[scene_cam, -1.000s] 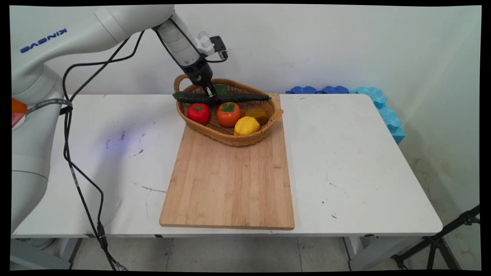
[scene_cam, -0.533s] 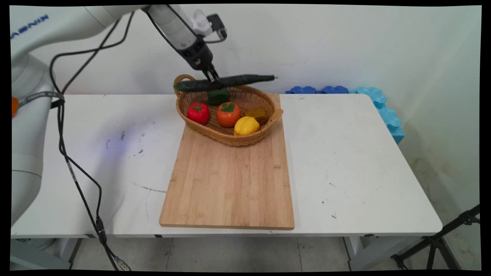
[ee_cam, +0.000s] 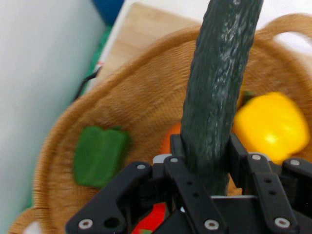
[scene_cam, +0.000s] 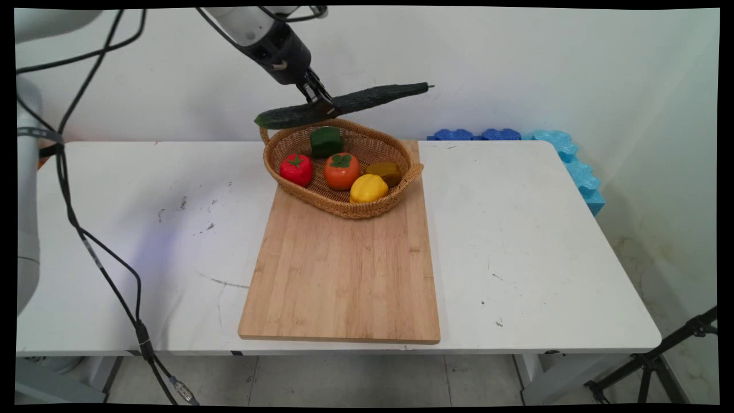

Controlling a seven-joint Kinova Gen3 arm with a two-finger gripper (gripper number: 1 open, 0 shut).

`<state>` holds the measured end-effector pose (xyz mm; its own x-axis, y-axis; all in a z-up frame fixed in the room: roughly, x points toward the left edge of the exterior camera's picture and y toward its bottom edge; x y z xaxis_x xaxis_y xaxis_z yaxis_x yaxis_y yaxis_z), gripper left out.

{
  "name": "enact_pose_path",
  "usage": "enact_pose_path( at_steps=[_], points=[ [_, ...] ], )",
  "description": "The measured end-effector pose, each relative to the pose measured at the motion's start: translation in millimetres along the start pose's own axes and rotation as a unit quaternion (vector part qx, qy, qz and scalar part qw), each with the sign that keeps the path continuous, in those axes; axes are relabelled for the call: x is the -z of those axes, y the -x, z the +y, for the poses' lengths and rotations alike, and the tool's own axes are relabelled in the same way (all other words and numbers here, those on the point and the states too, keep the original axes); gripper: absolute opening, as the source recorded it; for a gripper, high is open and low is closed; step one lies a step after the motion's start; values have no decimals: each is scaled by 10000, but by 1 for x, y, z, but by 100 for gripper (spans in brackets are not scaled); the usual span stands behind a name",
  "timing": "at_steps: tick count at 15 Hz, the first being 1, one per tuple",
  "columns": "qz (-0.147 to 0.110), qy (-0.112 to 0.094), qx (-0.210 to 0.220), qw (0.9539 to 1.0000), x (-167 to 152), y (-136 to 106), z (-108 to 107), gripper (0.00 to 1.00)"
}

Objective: Place the picked object on the cutting board

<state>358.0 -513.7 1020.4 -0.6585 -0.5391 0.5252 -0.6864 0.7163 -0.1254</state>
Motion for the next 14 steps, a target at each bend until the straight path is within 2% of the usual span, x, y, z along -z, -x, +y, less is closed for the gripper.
enact_pose_path(
  at_steps=[2,7,14],
  points=[
    [86,189,60,9998,16,6,21,0],
    [131,545,107,9984,34,27,69,0],
    [37,993,192,9949,28,65,141,0]
  ],
)
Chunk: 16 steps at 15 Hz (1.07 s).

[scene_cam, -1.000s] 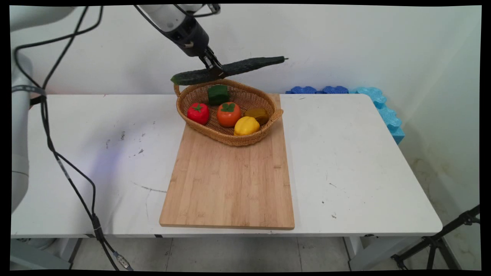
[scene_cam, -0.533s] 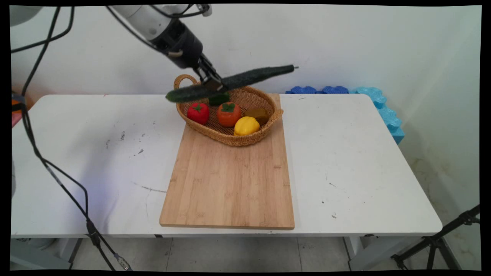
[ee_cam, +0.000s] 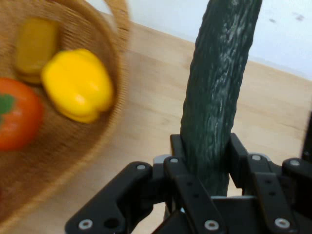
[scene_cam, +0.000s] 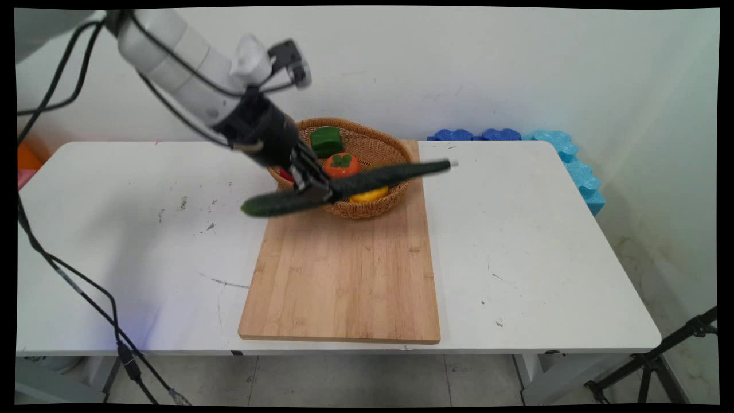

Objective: Place the picked object on the cutting board

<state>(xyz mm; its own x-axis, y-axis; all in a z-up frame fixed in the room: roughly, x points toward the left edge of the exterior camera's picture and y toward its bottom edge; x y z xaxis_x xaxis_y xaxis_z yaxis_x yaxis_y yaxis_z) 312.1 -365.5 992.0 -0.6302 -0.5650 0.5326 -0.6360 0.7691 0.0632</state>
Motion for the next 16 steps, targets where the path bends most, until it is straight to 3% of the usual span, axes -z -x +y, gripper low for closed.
enact_pose_path(
  at_steps=[5,16],
  points=[
    [-128,260,-21,9996,-33,29,37,0],
    [-388,333,-245,9984,-94,69,55,0]
  ],
)
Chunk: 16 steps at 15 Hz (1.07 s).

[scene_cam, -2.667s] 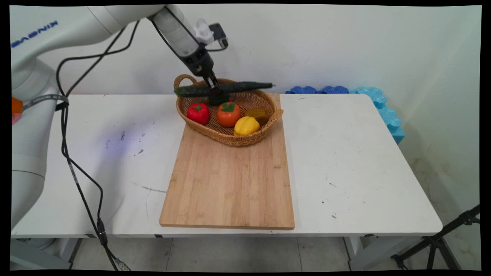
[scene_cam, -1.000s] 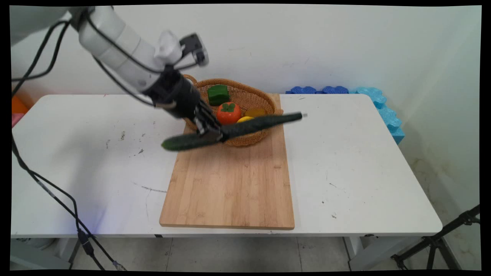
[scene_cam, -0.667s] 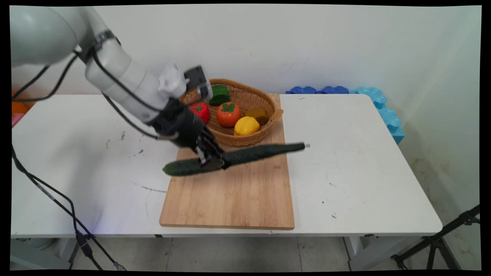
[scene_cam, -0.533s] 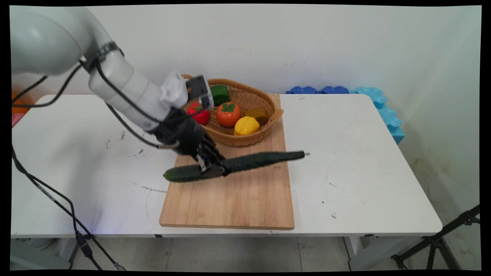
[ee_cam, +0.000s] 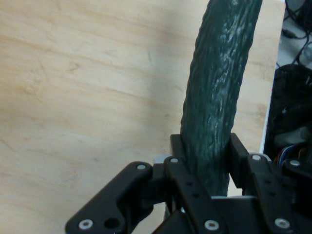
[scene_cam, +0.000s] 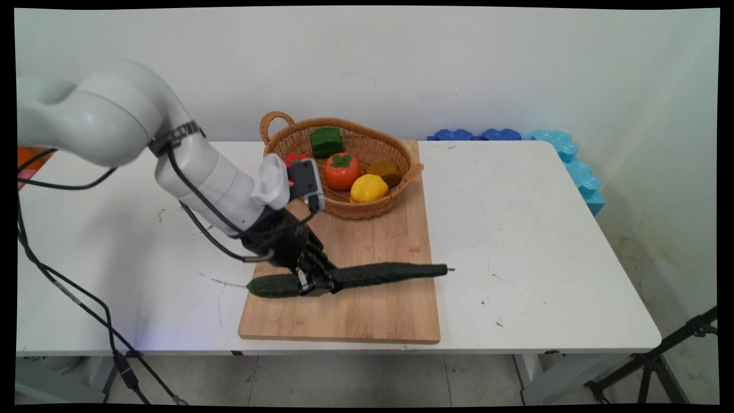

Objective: Place the picked object on the cutting board

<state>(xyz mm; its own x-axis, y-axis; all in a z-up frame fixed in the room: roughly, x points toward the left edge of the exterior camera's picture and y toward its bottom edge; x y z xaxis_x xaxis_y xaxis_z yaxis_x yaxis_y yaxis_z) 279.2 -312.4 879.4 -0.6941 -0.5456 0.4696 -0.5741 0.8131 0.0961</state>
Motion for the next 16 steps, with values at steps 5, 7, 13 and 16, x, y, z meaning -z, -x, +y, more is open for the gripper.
enact_pose_path(
  at_steps=[5,7,13,16],
  points=[
    [-104,12,-55,9999,-19,12,2,0],
    [-136,18,-74,9999,-25,16,2,0],
    [-176,32,-126,9998,-36,22,2,0],
    [-149,49,-165,9997,-40,22,3,100]
  ],
)
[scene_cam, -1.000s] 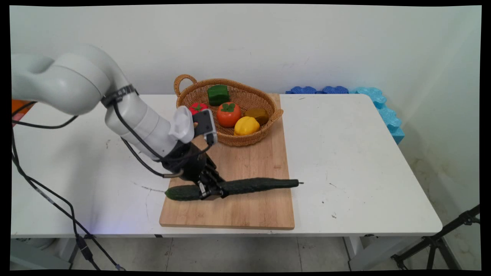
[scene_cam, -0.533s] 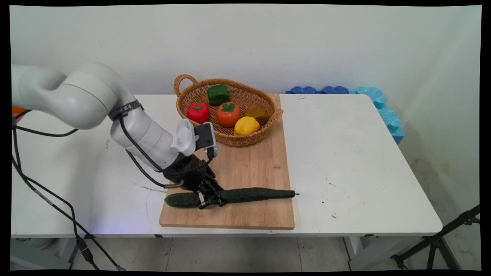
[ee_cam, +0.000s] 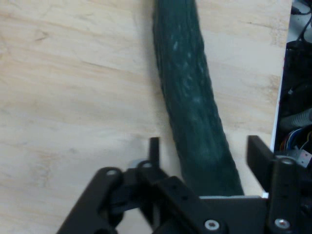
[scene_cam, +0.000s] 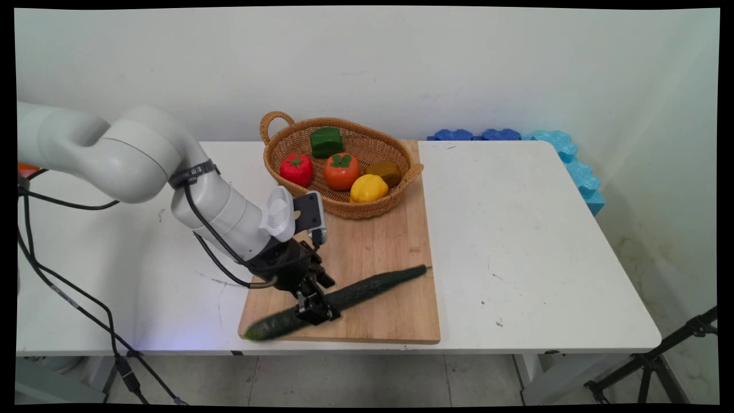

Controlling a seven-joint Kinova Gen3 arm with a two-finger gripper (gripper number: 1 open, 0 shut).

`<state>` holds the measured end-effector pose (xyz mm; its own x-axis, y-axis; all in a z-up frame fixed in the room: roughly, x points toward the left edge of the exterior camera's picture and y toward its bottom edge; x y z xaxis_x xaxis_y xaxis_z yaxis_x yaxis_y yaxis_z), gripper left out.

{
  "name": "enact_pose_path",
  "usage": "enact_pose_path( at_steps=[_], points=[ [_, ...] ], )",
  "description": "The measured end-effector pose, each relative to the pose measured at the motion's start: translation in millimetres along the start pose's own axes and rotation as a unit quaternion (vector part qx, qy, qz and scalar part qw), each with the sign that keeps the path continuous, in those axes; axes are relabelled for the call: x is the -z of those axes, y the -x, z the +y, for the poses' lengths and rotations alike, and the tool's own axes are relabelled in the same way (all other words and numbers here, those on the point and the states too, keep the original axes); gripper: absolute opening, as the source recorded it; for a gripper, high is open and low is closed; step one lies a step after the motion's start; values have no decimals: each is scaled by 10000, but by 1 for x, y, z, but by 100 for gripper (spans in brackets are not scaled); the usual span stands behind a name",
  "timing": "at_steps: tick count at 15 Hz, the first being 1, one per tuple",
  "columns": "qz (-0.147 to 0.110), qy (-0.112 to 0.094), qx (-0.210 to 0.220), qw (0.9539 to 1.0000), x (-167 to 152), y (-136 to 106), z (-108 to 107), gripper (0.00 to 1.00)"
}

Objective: Place the picked object on the cutting board

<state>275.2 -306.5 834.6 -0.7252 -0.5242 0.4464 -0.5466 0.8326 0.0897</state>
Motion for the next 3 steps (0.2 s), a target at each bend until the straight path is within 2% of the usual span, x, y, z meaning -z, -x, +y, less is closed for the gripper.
enact_pose_path(
  at_steps=[3],
  points=[
    [40,20,-48,10000,-2,-1,1,100]
  ],
)
